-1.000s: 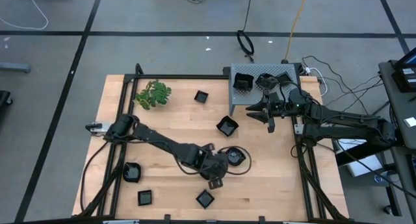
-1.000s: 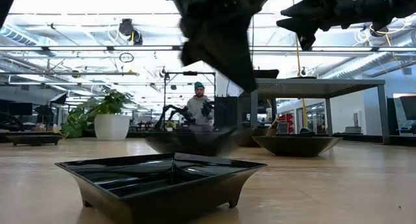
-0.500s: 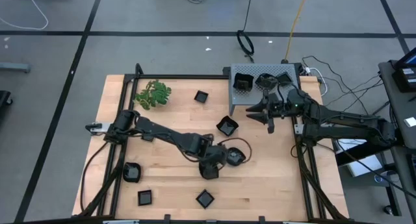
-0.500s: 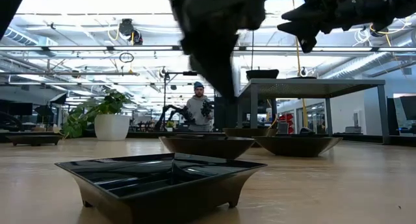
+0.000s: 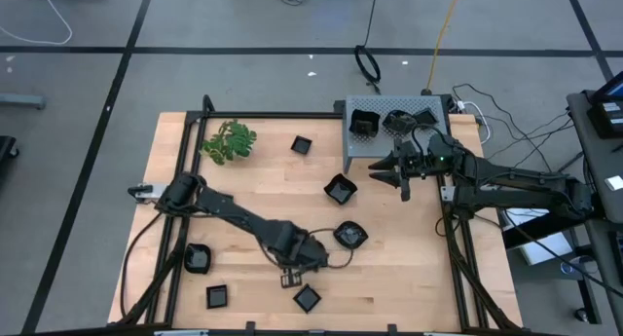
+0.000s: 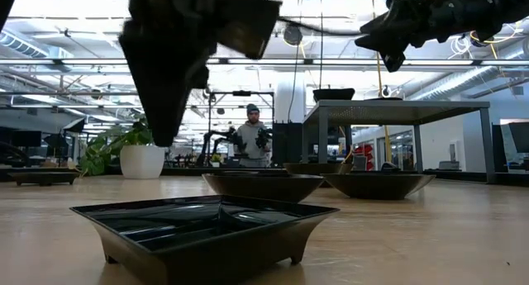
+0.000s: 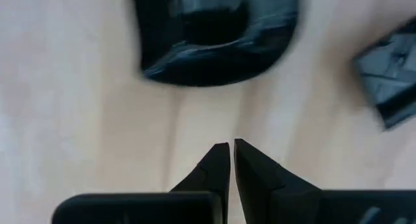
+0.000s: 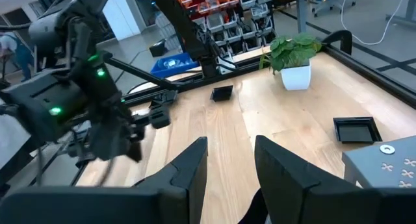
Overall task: Pick & Place Mini shaped plates
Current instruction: Move the leaf shaped plate to center of the table
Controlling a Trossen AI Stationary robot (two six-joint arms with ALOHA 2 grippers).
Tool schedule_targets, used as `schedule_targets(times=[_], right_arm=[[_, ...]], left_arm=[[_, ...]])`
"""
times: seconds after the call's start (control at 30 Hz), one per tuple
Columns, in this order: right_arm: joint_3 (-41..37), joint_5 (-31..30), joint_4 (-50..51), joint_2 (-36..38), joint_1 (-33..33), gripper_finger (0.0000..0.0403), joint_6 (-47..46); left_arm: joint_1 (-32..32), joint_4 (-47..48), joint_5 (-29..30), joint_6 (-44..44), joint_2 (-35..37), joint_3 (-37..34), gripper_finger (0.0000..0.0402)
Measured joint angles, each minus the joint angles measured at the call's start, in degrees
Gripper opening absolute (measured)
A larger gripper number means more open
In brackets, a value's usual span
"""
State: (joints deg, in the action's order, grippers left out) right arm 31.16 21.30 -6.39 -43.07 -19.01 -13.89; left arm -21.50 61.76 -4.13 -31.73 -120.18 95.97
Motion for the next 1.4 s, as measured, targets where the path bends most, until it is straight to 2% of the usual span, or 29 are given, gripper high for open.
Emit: schedule_targets(times=[0.27, 0.4, 0.53, 0.7, 0.8, 0.93, 1.17, 1.4], right_arm=[[0.0, -0.1, -0.2, 0.0, 0.0, 0.0116, 0.0], [0.0, -0.1, -0.3, 0.0, 0.0, 0.0116, 0.0], [0.0, -0.1, -0.3, 0.0, 0.0, 0.0116, 0.0], [0.0, -0.1, -0.2, 0.0, 0.0, 0.0116, -0.4], [0.0, -0.1, -0.2, 0.0, 0.0, 0.0116, -0.4], [0.0, -0.1, 0.5, 0.0, 0.0, 0.0116, -0.4], [0.0, -0.2, 1.1, 0.0, 0.0, 0.0116, -0.4], [0.0, -0.2, 0.8, 0.0, 0.0, 0.0116, -0.4]], left_arm=[[-0.8, -13.2, 2.3, 2.5, -2.7, -0.4, 0.0026], [0.3, -15.5, 4.4, 3.9, -4.0, -0.4, 0.0026], [2.6, -21.8, 10.0, 6.7, -4.3, -0.3, 0.0026], [5.1, -26.2, 10.4, 10.2, -3.8, -0.1, 0.0026], [5.6, -24.6, 10.2, 10.7, -2.3, 0.3, 0.0026], [5.2, -17.1, 9.8, 7.9, 0.4, 0.3, 0.0026], [2.6, -5.6, 8.2, -8.9, 4.2, 0.3, 0.0026], [-1.6, -3.8, 6.8, -16.4, 2.0, -1.1, 0.0026]])
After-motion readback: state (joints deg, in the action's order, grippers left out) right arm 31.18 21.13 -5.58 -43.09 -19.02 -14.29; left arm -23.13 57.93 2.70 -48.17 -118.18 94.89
